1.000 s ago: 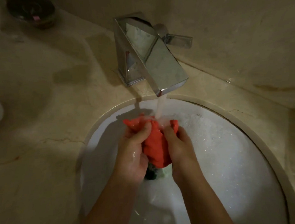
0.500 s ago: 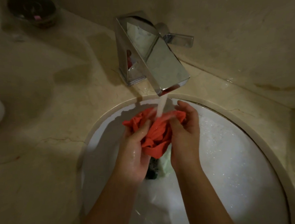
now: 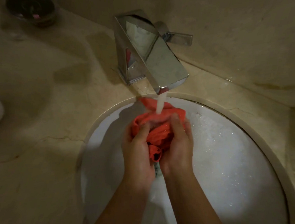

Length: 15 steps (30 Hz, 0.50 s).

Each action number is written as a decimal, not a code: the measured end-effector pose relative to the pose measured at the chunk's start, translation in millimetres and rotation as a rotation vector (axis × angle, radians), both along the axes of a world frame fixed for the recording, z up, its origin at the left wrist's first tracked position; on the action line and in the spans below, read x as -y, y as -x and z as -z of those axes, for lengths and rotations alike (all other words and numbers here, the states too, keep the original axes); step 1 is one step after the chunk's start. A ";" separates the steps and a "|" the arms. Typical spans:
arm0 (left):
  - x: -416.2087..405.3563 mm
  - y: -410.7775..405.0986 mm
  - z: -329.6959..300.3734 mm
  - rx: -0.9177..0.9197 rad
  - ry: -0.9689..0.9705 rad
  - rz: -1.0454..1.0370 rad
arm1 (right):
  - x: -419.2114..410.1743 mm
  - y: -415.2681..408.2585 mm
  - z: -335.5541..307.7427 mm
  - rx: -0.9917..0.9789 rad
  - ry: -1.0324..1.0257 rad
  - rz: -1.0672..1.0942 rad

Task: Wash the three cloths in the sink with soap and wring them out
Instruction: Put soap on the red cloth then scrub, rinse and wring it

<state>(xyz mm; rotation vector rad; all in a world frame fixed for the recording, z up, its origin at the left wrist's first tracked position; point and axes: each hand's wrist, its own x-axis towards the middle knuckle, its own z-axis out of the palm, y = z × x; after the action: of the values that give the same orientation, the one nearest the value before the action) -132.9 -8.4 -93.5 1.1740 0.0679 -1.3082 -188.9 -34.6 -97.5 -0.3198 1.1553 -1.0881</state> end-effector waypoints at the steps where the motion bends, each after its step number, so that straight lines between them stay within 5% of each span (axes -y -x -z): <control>1: -0.8 3.1 -0.1 0.030 -0.054 -0.030 | 0.1 -1.6 0.0 0.012 -0.025 0.020; 10: 2.9 -7.5 -5.0 -0.269 0.054 0.038 | 16.4 8.1 10.3 0.048 -0.151 -0.148; 13: 9.6 -6.7 -0.5 -0.098 0.064 0.009 | 15.4 8.3 8.3 0.099 -0.108 -0.180; 15: 7.6 -1.9 1.7 0.187 0.111 0.041 | 12.8 3.9 9.8 0.106 -0.038 -0.143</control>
<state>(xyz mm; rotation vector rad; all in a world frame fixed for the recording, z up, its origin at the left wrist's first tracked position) -131.0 -16.1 -95.1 1.2020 -0.1642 -1.2166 -192.8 -47.4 -107.3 -0.3067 1.0422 -0.9458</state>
